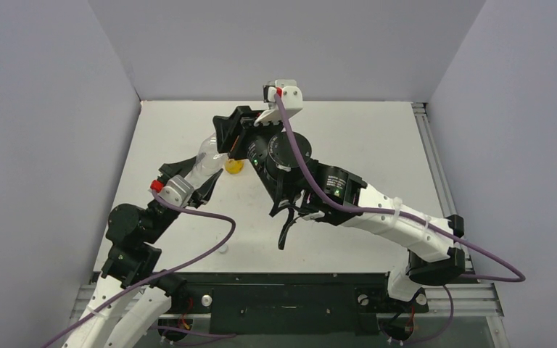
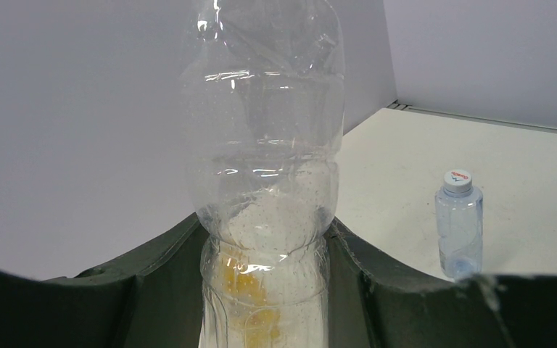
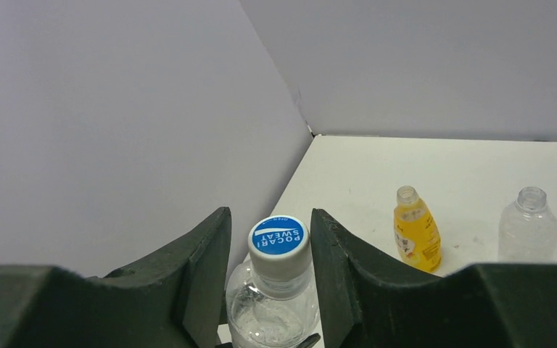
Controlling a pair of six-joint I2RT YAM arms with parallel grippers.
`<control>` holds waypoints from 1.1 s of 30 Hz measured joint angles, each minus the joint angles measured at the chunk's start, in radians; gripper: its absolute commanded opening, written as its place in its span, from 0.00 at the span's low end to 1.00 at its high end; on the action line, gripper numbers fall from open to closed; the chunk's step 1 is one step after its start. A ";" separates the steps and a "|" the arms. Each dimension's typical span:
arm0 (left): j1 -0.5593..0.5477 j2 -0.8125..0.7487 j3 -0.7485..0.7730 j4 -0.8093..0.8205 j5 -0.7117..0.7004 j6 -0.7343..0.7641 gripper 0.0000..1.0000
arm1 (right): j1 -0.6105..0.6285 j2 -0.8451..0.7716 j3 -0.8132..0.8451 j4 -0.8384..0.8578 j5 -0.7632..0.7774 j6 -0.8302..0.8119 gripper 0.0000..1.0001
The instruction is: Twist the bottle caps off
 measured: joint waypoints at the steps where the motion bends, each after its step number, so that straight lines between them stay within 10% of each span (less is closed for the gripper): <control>1: 0.000 0.000 0.000 0.000 0.000 0.000 0.00 | -0.001 0.000 0.000 -0.001 -0.005 0.006 0.41; 25: -0.002 0.007 -0.003 0.005 0.001 -0.001 0.00 | -0.034 -0.048 -0.141 0.038 -0.093 0.049 0.03; 33: -0.006 -0.005 0.004 -0.016 0.142 -0.095 0.00 | -0.062 -0.241 -0.420 0.227 -0.294 -0.068 0.00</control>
